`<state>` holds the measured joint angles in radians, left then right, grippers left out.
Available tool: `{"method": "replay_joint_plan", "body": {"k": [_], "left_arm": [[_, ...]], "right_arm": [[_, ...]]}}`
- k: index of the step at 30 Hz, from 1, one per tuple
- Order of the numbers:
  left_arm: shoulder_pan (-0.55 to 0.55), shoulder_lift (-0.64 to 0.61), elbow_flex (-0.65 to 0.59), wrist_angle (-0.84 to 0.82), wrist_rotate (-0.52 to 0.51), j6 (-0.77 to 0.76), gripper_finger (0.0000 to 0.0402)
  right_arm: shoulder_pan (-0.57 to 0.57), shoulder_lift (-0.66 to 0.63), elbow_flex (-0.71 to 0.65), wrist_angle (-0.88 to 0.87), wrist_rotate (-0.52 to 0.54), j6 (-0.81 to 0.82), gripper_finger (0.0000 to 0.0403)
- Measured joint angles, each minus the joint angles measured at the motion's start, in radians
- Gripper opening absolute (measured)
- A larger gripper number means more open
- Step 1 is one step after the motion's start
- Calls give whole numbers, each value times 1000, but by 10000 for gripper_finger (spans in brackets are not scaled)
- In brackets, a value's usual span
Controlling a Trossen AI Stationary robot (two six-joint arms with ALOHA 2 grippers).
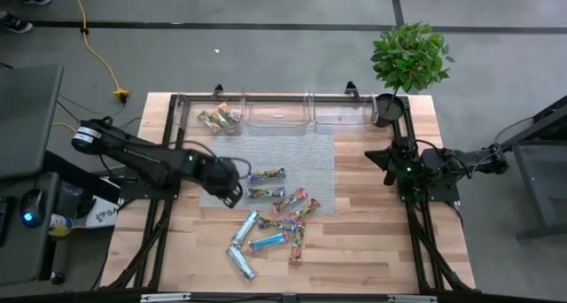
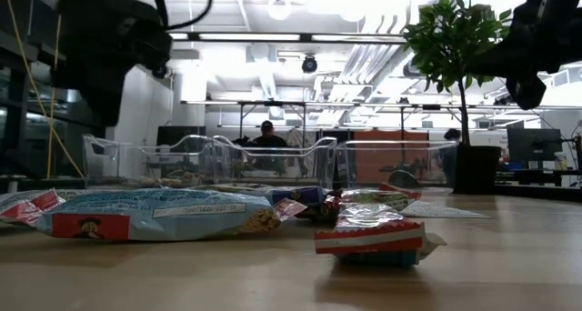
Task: Pick and place Granola Bars by type
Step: Put the yellow granola bar into the left transparent bin
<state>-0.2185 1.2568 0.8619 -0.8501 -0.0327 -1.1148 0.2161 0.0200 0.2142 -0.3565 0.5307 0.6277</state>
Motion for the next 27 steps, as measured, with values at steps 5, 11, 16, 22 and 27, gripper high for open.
{"method": "replay_joint_plan", "body": {"k": [5, 11, 16, 22, 27], "left_arm": [[-124, 79, 0, 108, 3, -295, 1], [-197, 184, 1, 297, 6, -420, 1], [-202, 253, 1, 419, 31, -350, 1], [-201, 271, 30, 448, 63, -186, 23], [-200, 271, 46, 427, 37, -197, 88]], "right_arm": [[0, 0, 0, 2, -50, -23, 0], [0, 0, 0, 6, -79, -35, 0], [0, 6, 0, 14, -94, -57, 0], [0, 10, 0, 10, -142, -58, 0], [0, 13, 0, 10, -162, -59, 0]]}}
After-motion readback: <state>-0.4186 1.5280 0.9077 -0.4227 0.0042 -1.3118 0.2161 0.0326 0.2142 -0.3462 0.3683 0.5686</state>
